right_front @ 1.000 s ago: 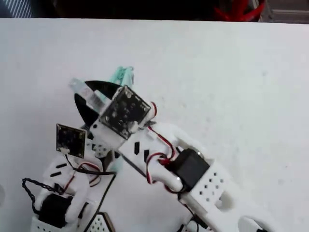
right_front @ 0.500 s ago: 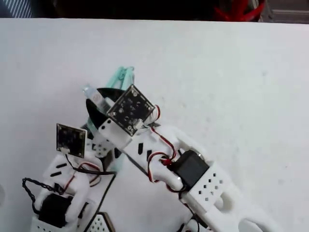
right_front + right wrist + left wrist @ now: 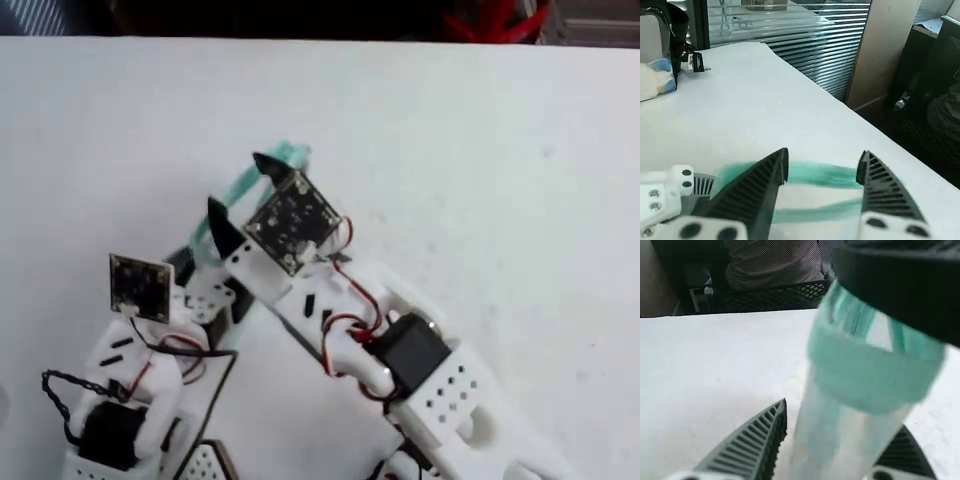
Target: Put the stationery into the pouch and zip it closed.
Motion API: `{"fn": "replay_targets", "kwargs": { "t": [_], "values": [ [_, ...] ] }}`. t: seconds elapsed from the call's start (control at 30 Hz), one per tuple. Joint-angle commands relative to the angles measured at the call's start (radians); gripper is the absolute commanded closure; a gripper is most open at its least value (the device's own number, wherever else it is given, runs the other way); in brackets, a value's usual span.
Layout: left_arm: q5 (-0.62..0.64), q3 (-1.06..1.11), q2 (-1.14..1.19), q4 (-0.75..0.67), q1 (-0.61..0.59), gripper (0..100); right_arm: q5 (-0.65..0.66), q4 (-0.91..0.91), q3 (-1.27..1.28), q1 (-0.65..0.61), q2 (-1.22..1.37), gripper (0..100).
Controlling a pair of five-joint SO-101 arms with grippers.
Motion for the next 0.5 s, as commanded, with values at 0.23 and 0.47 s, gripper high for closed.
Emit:
{"fn": "replay_targets", "kwargs": {
  "t": [0.23, 0.47],
  "values": [
    [-0.005, -0.008, -0.001, -0.015, -0.015, 74, -0.003, 0.116, -0.025, 0.182, -0.185, 78.9],
    [0.000, -0.011, -0.001, -0.017, -0.044, 74, 0.000, 0.283, -0.017, 0.377, -0.183, 79.0]
  ]
}}
